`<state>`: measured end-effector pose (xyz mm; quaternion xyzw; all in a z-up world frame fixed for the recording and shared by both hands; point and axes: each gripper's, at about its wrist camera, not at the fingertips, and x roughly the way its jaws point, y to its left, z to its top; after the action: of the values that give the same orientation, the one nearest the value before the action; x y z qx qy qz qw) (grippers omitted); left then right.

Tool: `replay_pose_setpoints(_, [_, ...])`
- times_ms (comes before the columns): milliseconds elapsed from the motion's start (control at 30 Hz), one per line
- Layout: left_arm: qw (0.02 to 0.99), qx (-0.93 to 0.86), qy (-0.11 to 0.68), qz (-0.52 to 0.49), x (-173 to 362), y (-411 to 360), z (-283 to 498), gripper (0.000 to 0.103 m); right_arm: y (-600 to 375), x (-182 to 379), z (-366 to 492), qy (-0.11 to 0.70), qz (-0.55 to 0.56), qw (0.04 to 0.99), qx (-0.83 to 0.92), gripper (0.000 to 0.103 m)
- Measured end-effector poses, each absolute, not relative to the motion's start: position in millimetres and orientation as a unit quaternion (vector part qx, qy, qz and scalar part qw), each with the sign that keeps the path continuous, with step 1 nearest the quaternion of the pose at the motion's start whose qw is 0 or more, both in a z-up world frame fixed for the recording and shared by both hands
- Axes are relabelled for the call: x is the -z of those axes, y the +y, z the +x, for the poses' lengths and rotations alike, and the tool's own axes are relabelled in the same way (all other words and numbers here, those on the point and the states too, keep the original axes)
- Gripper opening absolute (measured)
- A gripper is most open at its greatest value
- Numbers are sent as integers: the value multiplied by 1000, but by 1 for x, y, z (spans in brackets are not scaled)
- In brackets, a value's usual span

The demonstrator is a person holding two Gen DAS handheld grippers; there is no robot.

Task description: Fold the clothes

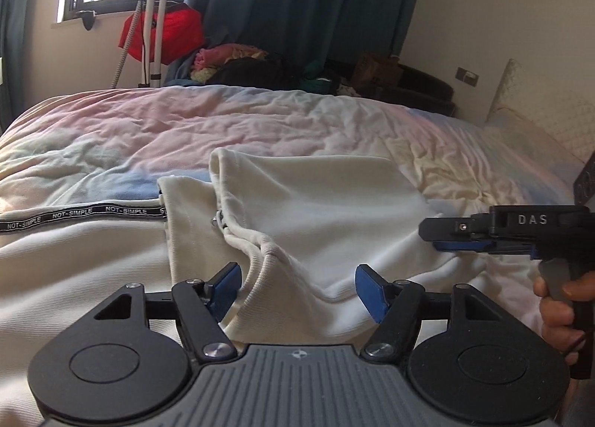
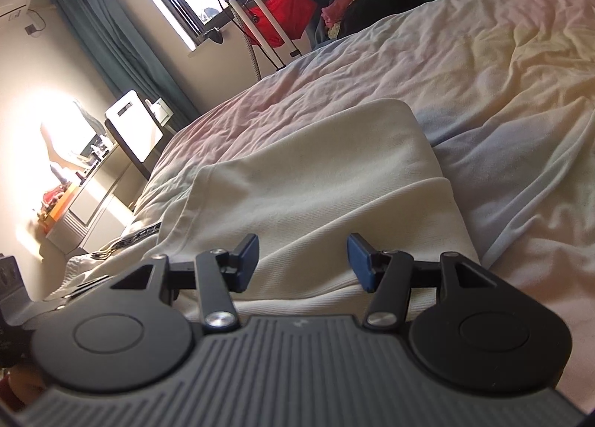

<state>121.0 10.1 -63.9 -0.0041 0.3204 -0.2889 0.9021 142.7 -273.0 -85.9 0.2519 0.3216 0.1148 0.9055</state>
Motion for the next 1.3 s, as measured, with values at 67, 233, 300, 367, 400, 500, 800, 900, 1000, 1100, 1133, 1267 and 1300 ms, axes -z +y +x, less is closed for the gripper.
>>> replay_pose_setpoints(67, [891,326,316,-26,61,15,116,69,-269,88,145,325,244,906,-116,56])
replay_pose_setpoints(233, [851,402,287,-179,56,37,115,75,-263,89,146,327,228,910,-113,56])
replay_pose_setpoints(300, [845,399,291,-207,62,37,119,75,-262,90,147,328,225,911,-110,56])
replay_pose_setpoints(367, [855,372,305,-194,70,33,125,77,-260,90,148,329,221,912,-109,56])
replay_pose_setpoints(400, [863,355,314,-175,75,30,127,81,-260,91,148,329,217,912,-108,56])
replay_pose_setpoints(500, [876,329,333,-112,86,21,129,82,-257,91,146,330,209,914,-108,56])
replay_pose_setpoints(800, [892,300,334,-49,86,16,124,26,-248,91,145,332,188,917,-120,56])
replay_pose_setpoints(900, [897,284,323,-101,72,26,122,20,-250,89,144,324,194,918,-121,57])
replay_pose_setpoints(1000, [882,296,325,-172,60,38,119,19,-247,81,139,301,173,931,-116,57])
replay_pose_setpoints(1100, [859,290,349,-237,56,51,117,19,-243,74,134,279,155,941,-112,57])
replay_pose_setpoints(1133, [850,283,363,-258,57,55,116,19,-244,72,132,273,154,943,-111,57])
replay_pose_setpoints(1267, [839,216,428,-257,79,64,120,19,-242,72,132,266,144,947,-111,57])
replay_pose_setpoints(1300, [841,205,436,-245,83,62,122,19,-240,72,132,267,139,947,-111,57])
